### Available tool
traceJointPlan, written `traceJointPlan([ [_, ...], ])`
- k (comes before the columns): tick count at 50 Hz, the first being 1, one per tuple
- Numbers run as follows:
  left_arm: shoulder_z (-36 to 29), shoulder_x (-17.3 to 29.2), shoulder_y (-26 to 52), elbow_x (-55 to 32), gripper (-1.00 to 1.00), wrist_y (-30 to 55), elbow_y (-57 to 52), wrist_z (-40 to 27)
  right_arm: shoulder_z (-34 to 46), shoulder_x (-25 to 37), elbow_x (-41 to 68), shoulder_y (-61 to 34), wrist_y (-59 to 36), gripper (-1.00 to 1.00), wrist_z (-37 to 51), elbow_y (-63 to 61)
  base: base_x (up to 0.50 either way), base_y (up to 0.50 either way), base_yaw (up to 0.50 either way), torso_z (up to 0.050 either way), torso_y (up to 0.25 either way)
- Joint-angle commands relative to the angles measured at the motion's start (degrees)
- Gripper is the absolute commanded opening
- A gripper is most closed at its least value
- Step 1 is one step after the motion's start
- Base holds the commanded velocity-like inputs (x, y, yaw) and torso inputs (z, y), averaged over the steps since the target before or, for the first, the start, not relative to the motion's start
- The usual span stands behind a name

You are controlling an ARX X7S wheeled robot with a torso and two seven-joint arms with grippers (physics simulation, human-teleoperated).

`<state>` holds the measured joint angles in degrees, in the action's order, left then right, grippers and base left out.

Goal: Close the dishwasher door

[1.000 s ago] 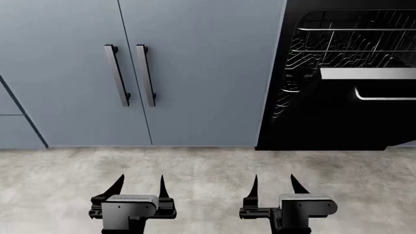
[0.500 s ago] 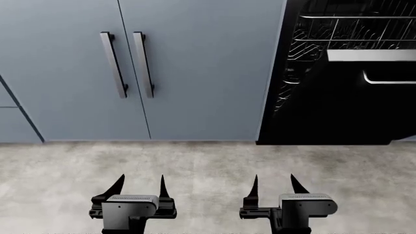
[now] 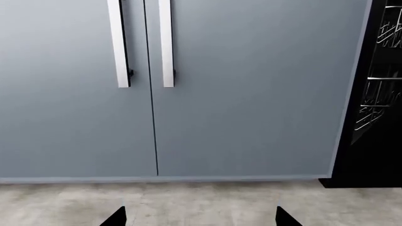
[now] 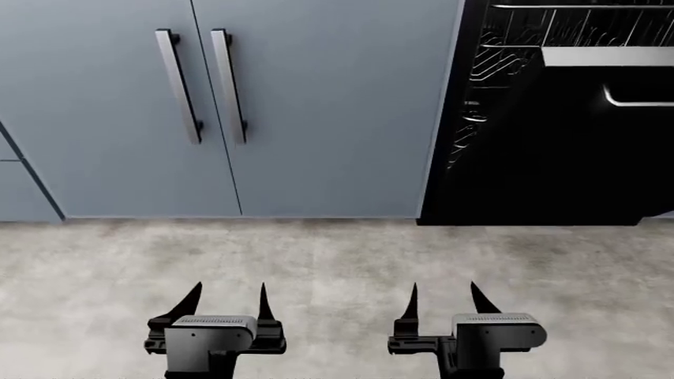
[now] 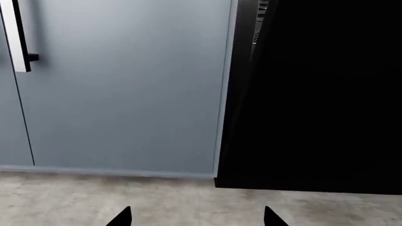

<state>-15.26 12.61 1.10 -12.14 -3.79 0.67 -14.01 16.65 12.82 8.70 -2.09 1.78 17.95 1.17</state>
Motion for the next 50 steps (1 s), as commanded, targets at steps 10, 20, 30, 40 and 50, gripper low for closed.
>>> traceJointPlan([
  [10, -0.4, 0.3, 0.0, -0.3, 1.00, 0.0, -0.1, -0.5, 0.4, 0.4, 0.5, 0.0, 0.3, 1.00, 0.3, -0.2, 0.00, 0.00, 0.00, -0.050, 0.000],
  [20, -0.7, 0.4, 0.2, -0.5, 1.00, -0.2, 0.2, -0.6, 0.5, 0.5, 0.7, -0.1, 0.6, 1.00, 0.4, 0.1, 0.00, 0.00, 0.00, -0.050, 0.000],
  [30, -0.7, 0.6, 0.0, -1.0, 1.00, -1.0, -0.1, -0.7, 0.9, 0.7, 0.8, -0.1, 0.2, 1.00, 0.7, -0.1, 0.00, 0.00, 0.00, -0.050, 0.001],
  [40, -1.0, 0.7, 0.2, -1.1, 1.00, -0.8, 0.1, -1.0, 1.2, 0.8, 0.8, -0.6, -0.8, 1.00, 1.1, 0.2, 0.00, -0.40, 0.00, 0.000, 0.000],
  [50, -1.2, 0.9, 0.3, -1.3, 1.00, -0.9, 0.2, -1.2, 1.4, 1.0, 1.1, -0.6, -0.7, 1.00, 1.3, 0.1, 0.00, -0.50, 0.00, 0.000, 0.000],
])
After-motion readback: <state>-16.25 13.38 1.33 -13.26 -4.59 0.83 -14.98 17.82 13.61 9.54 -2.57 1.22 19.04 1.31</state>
